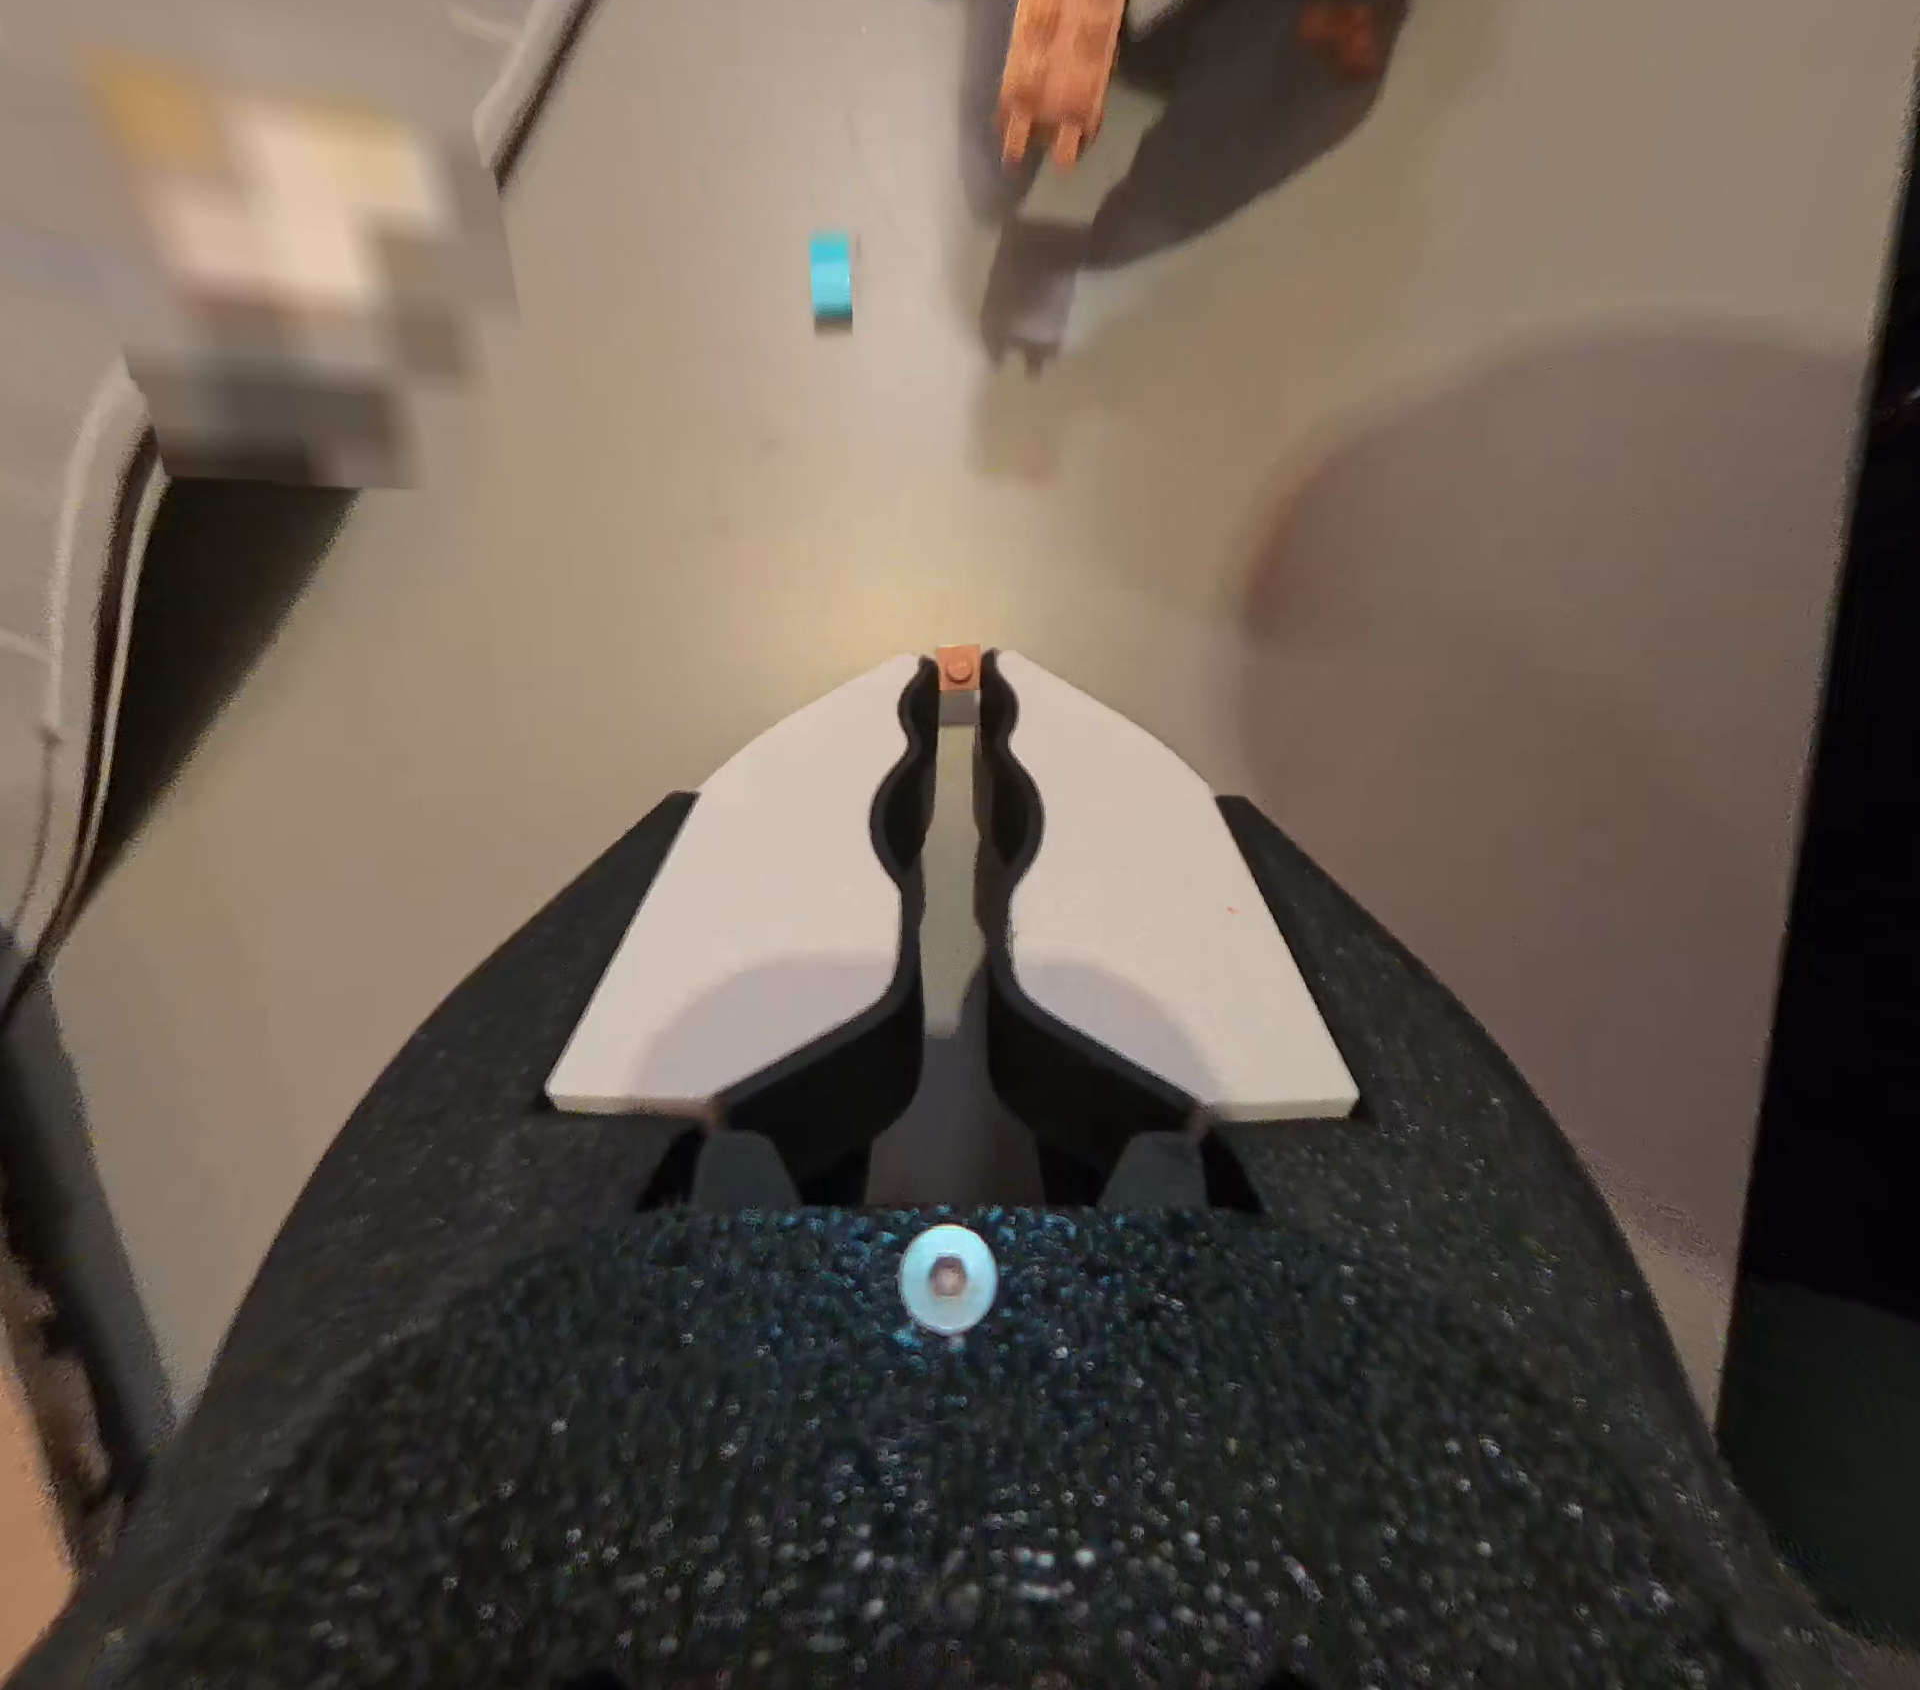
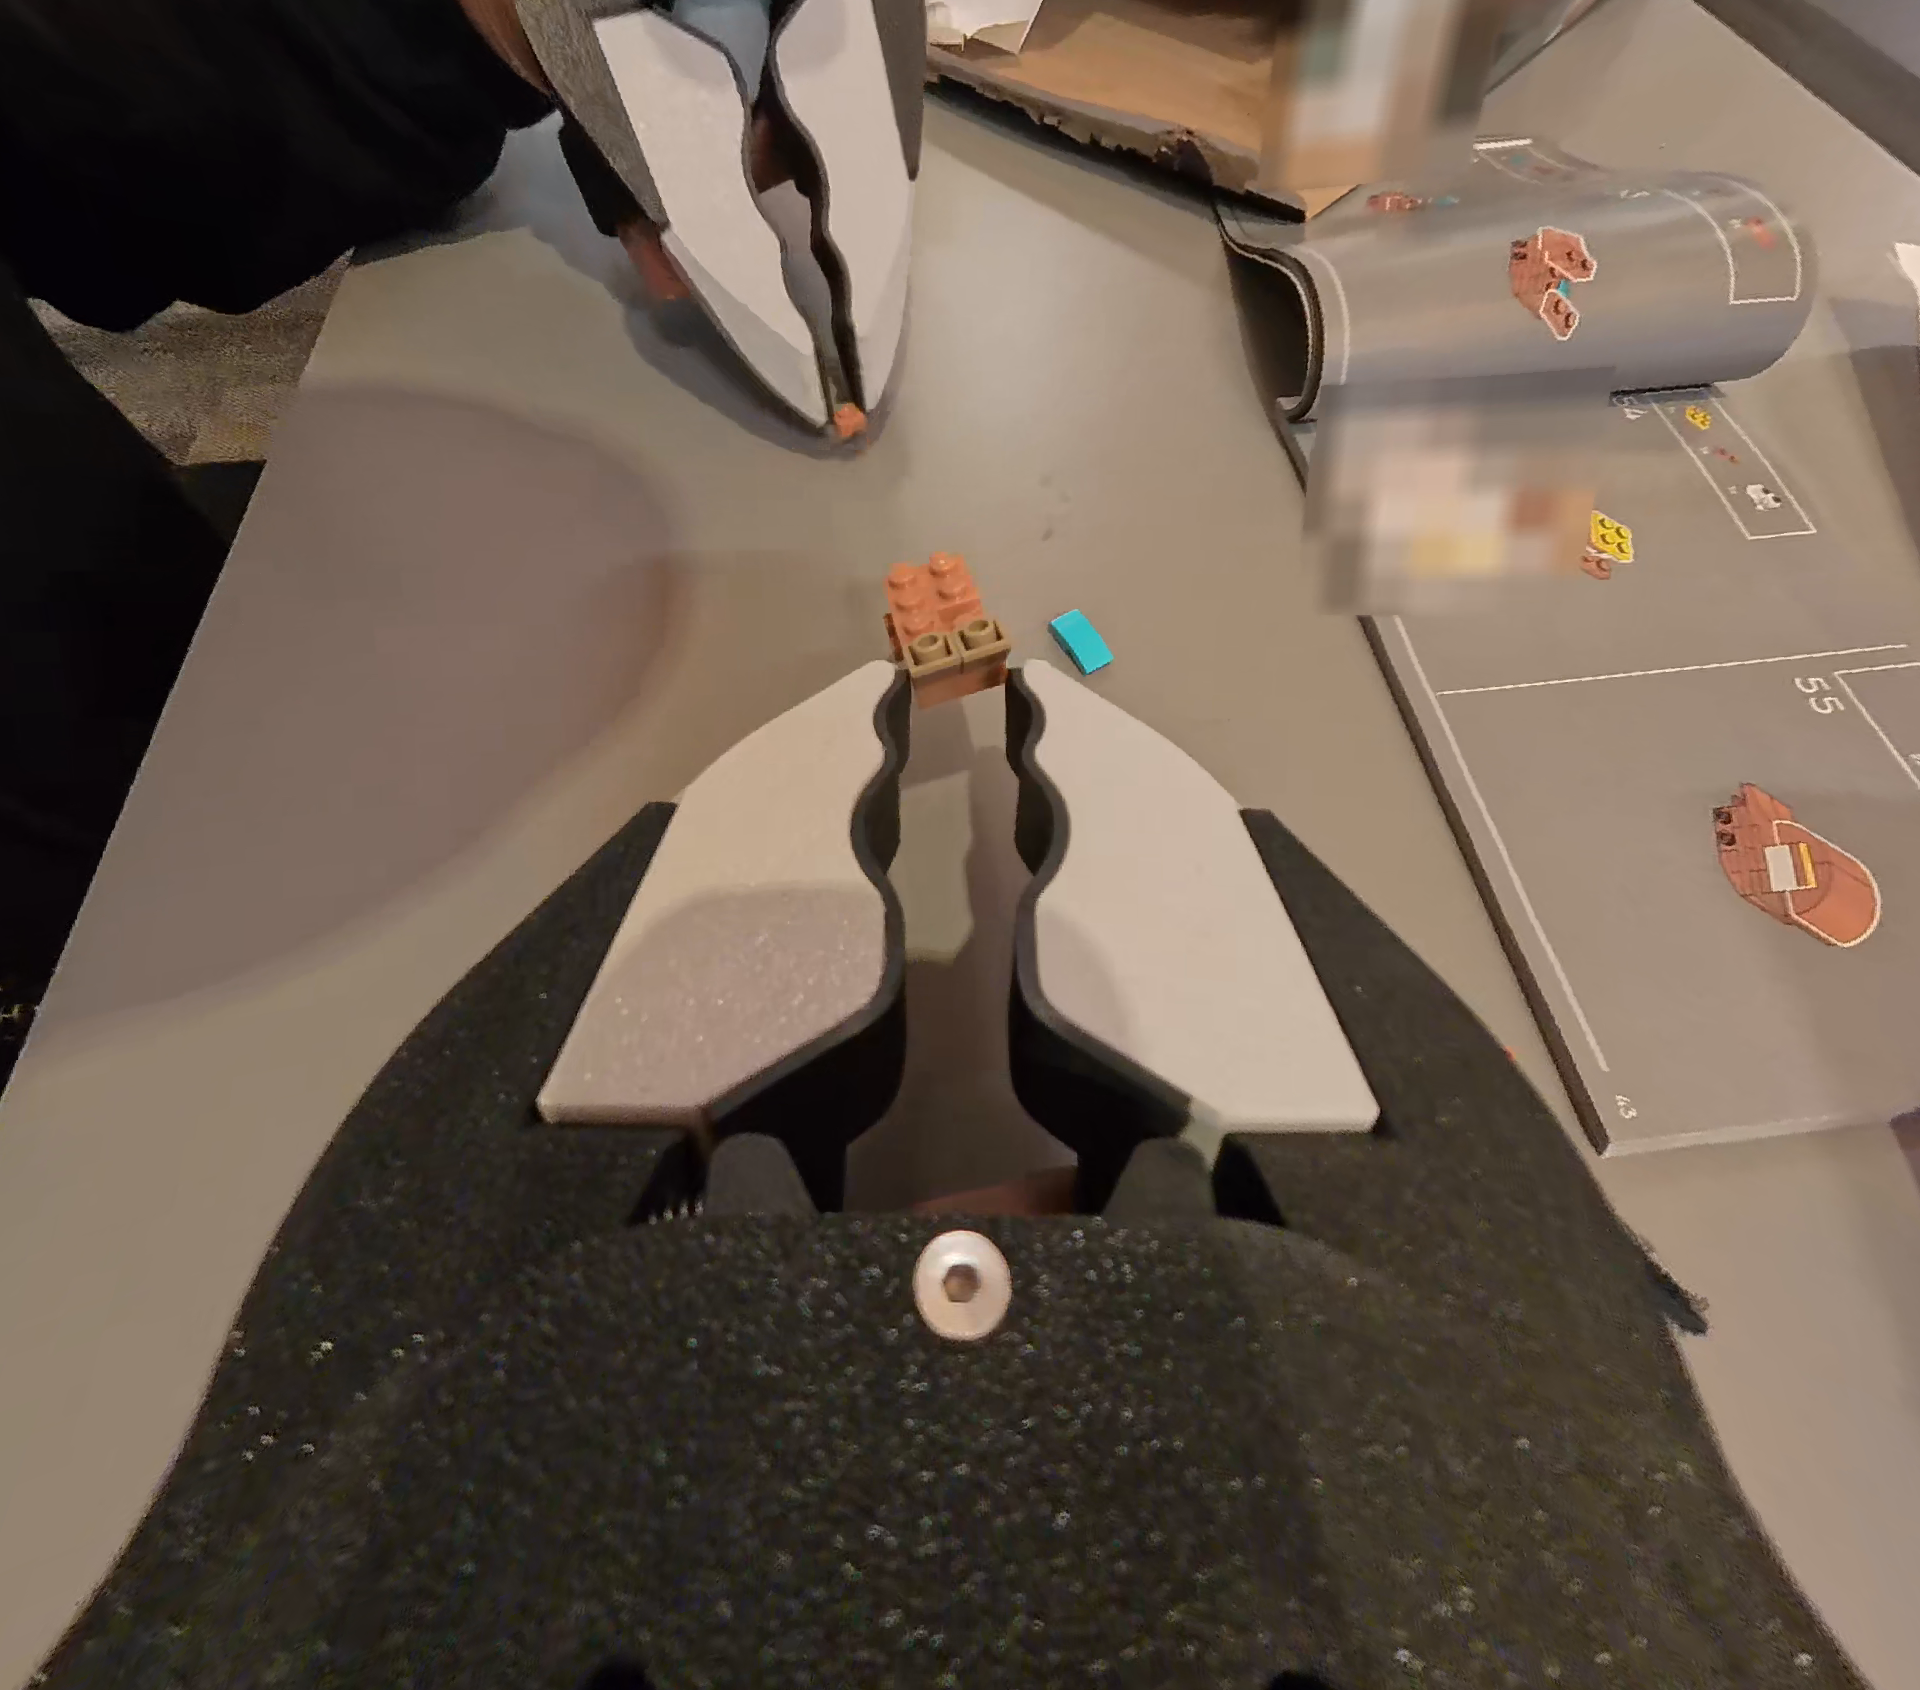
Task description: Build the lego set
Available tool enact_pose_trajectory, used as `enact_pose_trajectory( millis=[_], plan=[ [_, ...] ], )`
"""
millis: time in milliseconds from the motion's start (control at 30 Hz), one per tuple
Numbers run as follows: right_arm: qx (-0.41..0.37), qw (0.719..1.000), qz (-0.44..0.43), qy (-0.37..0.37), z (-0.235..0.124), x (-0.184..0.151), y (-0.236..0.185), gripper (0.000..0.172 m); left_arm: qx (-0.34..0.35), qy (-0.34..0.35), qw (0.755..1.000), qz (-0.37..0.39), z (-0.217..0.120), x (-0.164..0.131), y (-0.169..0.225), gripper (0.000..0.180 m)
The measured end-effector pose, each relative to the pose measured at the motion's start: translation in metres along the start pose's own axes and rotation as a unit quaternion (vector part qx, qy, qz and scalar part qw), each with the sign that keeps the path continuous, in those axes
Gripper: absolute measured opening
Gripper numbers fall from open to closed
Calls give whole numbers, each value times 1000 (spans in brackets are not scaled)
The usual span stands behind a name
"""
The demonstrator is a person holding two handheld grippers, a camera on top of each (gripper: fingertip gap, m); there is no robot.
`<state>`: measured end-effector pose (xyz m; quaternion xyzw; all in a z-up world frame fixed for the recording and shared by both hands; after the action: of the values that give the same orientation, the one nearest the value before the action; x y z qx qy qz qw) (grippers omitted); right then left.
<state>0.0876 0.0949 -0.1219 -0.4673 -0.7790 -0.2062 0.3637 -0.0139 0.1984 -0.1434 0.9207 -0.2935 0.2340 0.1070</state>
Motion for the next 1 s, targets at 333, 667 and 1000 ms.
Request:
enact_pose_trajectory(
  millis=[333,667,1000],
  plan=[
    [-6,1000,-15,-4,2,0,-4,17,22,119,990,78,-3,91,27,7],
    [6,1000,-24,-7,5,2,-11,17,12,106,991,82,11,95,31,7],
    [12,999,-26,-34,11,-1,-14,17,-3,90,992,84,18,88,32,7]
  ],
)
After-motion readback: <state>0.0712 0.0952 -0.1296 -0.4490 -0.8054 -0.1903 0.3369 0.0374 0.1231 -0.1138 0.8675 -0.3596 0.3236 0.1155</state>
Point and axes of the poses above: each gripper's, where its closed fingertips meet, z out along the fingers, x out of its top, y = z × x across the jaws, the point moved 3 cm from there along -z, back along the fingers, and after that the axes turned 13 degrees about -y, right-handed, at the moved point
